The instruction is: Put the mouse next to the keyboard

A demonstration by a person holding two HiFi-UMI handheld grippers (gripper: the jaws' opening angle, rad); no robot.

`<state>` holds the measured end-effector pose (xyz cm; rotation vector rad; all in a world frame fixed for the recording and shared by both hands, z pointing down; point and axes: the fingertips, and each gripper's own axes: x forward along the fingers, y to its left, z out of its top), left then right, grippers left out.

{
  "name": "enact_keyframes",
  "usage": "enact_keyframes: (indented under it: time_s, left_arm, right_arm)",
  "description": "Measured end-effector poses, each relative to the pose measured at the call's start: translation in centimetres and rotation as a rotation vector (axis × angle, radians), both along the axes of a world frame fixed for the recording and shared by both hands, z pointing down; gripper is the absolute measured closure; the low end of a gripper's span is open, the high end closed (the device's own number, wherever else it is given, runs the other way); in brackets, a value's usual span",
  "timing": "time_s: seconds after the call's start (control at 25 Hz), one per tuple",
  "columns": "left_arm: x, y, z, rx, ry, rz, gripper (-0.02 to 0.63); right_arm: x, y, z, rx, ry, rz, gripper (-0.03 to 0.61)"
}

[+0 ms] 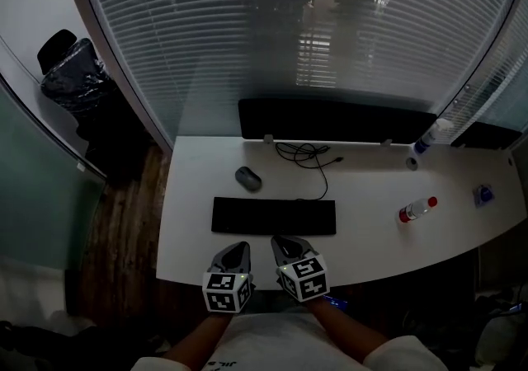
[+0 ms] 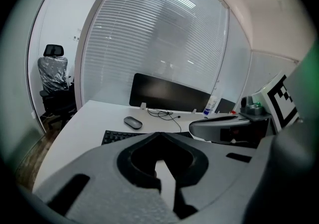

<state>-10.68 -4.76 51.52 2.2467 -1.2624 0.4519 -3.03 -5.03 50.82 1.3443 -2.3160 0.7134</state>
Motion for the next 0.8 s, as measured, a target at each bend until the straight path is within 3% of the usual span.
enact_keyframes:
  time_s: [0.56, 0.8]
  left_arm:
    - [-1.8, -6.6, 4.1, 0.004, 0.002, -0.056, 0.614]
    - [-2.4, -9.6, 5.4, 0.011, 0.02, -0.083, 0.614]
  right_arm:
    - [0.3, -7.5, 4.0, 0.031, 0.071, -0.026, 0.574]
    - [-0.6, -10.8, 5.6, 0.027, 0.057, -0.027, 0.574]
